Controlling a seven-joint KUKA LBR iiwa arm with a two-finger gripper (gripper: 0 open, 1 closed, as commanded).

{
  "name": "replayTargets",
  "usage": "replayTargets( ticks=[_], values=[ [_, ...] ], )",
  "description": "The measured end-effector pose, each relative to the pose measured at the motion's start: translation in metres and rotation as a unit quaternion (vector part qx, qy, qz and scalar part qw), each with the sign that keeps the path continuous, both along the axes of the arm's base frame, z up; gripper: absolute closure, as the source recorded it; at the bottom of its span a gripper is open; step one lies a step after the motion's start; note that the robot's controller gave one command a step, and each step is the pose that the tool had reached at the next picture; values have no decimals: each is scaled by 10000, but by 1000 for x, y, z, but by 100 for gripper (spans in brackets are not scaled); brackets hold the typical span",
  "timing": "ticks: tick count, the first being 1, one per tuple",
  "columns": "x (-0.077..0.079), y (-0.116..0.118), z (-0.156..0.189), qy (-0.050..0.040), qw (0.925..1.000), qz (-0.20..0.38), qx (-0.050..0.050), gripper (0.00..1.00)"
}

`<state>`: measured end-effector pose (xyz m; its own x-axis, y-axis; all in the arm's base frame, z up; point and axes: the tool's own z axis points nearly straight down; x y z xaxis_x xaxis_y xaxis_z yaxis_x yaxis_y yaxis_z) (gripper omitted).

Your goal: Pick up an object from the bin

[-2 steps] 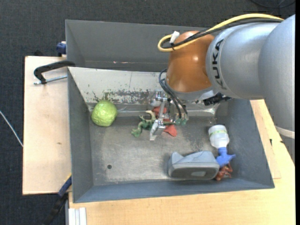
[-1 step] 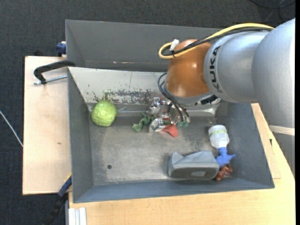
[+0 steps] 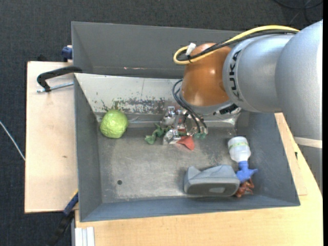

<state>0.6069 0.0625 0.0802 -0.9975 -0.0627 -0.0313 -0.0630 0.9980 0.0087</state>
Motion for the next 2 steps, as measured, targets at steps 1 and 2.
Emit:
replayTargets(
  ticks=[1, 2],
  values=[
    [-5, -7, 104, 127, 9999, 72, -46, 100],
    [-5, -7, 104, 127, 9999, 72, -46, 100]
  ],
)
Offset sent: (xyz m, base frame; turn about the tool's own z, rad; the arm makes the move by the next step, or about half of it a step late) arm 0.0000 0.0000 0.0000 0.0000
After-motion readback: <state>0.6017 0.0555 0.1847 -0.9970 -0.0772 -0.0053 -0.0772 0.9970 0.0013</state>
